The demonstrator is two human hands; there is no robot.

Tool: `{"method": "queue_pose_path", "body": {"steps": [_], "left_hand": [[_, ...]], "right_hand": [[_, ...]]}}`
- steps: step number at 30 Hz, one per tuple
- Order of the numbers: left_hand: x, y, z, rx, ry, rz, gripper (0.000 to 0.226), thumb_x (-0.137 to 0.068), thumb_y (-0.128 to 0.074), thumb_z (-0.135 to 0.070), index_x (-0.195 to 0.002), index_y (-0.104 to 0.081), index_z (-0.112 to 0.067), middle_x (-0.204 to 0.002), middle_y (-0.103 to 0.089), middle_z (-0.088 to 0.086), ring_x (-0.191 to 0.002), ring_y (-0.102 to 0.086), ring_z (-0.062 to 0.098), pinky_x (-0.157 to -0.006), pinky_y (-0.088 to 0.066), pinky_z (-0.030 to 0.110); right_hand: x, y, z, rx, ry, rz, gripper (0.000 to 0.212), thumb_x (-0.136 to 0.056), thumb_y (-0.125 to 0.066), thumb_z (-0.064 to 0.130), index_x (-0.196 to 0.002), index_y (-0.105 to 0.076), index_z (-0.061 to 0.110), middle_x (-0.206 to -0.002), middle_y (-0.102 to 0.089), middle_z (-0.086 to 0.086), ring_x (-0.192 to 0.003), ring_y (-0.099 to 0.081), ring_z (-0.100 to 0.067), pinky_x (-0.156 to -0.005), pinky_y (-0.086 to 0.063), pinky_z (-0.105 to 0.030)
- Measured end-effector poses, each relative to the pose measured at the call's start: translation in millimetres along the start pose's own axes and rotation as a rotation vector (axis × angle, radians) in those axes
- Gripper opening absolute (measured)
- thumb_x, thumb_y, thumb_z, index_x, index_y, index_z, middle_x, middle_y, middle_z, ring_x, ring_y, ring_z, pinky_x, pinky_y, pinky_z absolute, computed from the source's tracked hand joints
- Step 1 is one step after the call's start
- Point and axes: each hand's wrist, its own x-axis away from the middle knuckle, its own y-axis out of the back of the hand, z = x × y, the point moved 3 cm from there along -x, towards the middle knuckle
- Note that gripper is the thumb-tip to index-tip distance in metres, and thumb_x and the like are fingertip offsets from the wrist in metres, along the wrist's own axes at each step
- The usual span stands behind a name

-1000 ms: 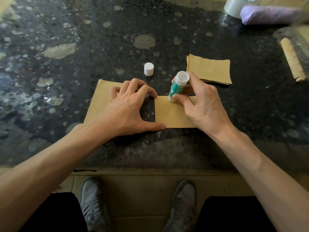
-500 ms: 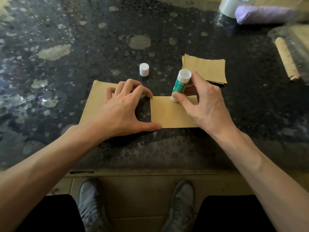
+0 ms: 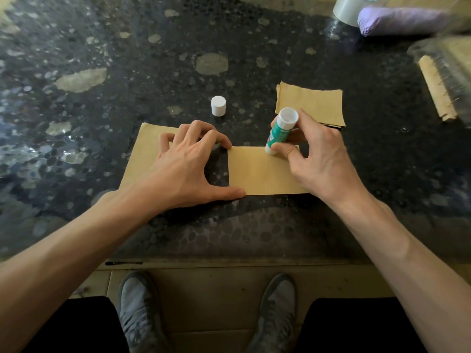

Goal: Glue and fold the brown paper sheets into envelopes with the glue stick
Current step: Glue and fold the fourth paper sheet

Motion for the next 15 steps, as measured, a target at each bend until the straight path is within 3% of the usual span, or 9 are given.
{"method": "queue_pose_path", "body": {"steps": [4, 15], "left_hand": [[0.4, 0.2, -0.1, -0.003, 0.001, -0.001, 0.095, -0.054, -0.05, -0.098, -0.131, -0.046, -0.043, -0.133, -0.035, -0.015, -0.131, -0.031, 0.01, -0.103, -0.018, 0.034], [0.5, 0.1, -0.2, 0.001, 0.0, 0.0, 0.097, -0.054, -0.048, -0.098, -0.132, -0.046, -0.042, -0.135, -0.036, -0.013, -0.132, -0.032, 0.011, -0.103, -0.019, 0.035]], "right_hand": [[0.5, 3.0, -3.4, -0.001, -0.012, 0.012, 0.034, -0.096, -0.075, 0.023, -0.124, -0.06, 0.012, -0.111, -0.058, 0.014, -0.104, -0.052, 0.002, -0.083, -0.036, 0.004], [6.4, 7.9, -8.8, 0.022, -0.035, -0.058, 0.04, -0.095, -0.076, 0.041, -0.123, -0.06, 0.017, -0.112, -0.06, 0.014, -0.1, -0.059, -0.001, -0.081, -0.037, 0.007]]}}
